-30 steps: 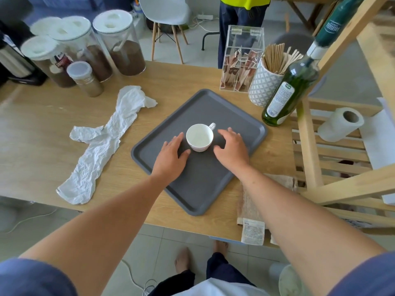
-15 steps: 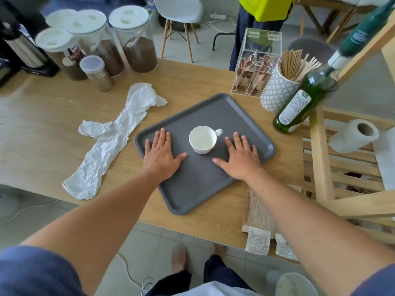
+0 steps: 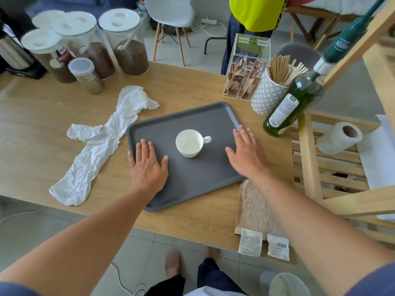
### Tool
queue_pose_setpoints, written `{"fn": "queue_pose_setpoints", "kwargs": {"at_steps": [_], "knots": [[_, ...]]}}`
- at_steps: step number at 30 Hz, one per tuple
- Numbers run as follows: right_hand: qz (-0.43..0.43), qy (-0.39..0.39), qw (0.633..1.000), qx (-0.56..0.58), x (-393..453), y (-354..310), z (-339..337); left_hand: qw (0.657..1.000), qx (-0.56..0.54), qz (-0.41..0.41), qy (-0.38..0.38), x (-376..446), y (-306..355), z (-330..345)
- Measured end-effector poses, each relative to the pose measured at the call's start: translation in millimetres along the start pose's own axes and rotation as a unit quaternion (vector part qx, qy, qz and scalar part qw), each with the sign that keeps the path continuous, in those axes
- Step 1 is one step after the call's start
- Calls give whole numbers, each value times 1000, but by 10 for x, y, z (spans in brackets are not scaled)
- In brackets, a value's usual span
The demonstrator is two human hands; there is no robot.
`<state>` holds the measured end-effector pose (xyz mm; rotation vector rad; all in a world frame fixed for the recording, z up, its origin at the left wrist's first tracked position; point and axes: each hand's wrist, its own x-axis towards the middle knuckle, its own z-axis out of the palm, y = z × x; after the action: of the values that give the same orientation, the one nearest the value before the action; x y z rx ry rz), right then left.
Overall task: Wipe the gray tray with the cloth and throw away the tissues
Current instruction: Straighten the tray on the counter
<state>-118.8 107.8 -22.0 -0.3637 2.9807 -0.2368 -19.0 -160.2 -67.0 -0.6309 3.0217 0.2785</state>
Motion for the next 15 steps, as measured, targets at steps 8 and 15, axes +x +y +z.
{"fn": "queue_pose_setpoints", "kwargs": {"at_steps": [8,15], "knots": [[-24,-51,992,115,-86,283,55,997,-12,69,-22,327,-126,-67],[-1,-45,993,111,-334,263,168,983,9,165,-84,815,-226,-251]]}}
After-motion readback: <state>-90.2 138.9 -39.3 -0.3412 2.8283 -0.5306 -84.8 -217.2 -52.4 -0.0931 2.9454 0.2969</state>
